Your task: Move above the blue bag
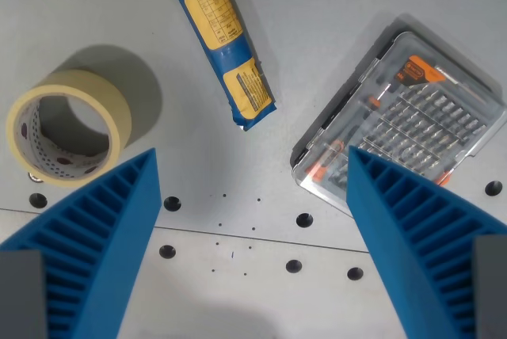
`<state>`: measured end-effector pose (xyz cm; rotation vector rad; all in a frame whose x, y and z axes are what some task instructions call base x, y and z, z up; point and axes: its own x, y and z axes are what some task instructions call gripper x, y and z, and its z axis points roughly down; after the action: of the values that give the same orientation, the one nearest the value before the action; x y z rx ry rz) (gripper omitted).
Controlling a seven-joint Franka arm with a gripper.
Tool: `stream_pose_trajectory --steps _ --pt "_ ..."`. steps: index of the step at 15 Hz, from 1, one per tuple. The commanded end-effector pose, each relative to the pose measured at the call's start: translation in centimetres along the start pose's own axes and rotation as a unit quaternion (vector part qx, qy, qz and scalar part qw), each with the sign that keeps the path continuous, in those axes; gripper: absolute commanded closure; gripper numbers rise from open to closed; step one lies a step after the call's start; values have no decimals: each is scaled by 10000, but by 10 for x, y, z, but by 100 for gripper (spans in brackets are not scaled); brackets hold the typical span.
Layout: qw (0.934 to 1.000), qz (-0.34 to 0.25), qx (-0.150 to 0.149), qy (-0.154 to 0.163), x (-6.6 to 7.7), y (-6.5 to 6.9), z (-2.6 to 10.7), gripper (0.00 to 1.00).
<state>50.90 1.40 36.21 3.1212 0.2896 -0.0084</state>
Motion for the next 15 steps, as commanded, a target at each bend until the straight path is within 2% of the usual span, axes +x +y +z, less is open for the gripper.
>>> stream_pose_trajectory --steps 1,9,15 --pt "10000 0 -4 28 0 0 -3 0" --pt "9999 -114 -6 26 0 0 0 0" --pt "9991 -398 -27 113 1 -2 13 0"
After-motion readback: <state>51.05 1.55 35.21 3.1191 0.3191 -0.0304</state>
